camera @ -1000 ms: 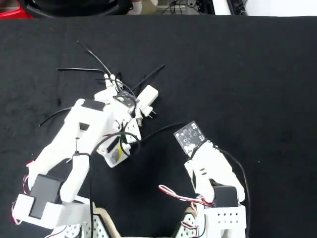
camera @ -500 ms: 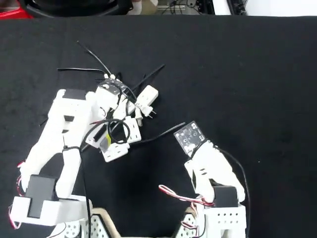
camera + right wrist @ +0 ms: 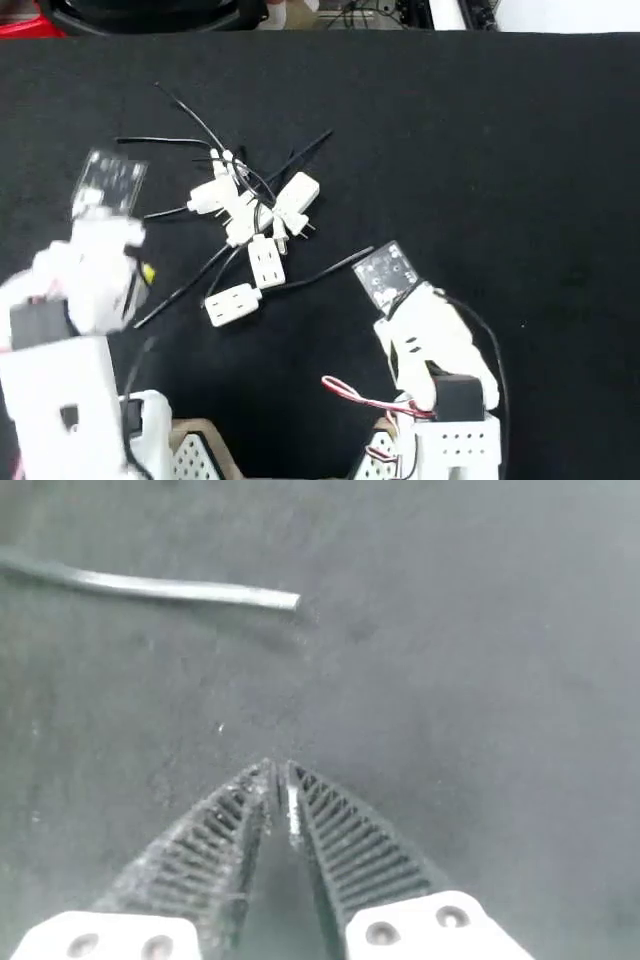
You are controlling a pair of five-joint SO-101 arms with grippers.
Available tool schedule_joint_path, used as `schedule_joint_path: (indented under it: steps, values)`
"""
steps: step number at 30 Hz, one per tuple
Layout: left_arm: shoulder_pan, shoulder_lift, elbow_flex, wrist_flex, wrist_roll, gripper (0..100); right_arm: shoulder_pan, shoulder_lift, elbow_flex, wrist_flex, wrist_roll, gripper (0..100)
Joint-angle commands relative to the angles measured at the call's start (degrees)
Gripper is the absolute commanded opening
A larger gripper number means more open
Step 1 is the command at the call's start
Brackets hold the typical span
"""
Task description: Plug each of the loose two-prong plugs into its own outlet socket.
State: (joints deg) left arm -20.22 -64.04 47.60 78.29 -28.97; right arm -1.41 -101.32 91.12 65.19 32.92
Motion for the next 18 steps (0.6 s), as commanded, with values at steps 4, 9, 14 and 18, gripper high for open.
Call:
schedule_joint_path:
  steps: [4, 9, 14, 18]
  values:
    - [-4.53, -24.62, 24.31, -9.14, 4.22, 20, 0.35, 27.47, -21.58, -3.78, 0.00, 1.5]
    - [-8.04, -40.18, 36.18, -10.73, 10.73, 20, -3.16, 57.19, -43.12, -2.46, -0.18, 1.6]
    - [-9.19, -38.51, 42.59, -16.53, 11.16, 20, -11.43, 79.16, -60.09, -2.20, -3.52, 1.7]
    - [-9.54, -39.82, 46.99, -18.29, 10.11, 20, -19.08, 93.32, -70.99, -2.37, 1.05, 10.0]
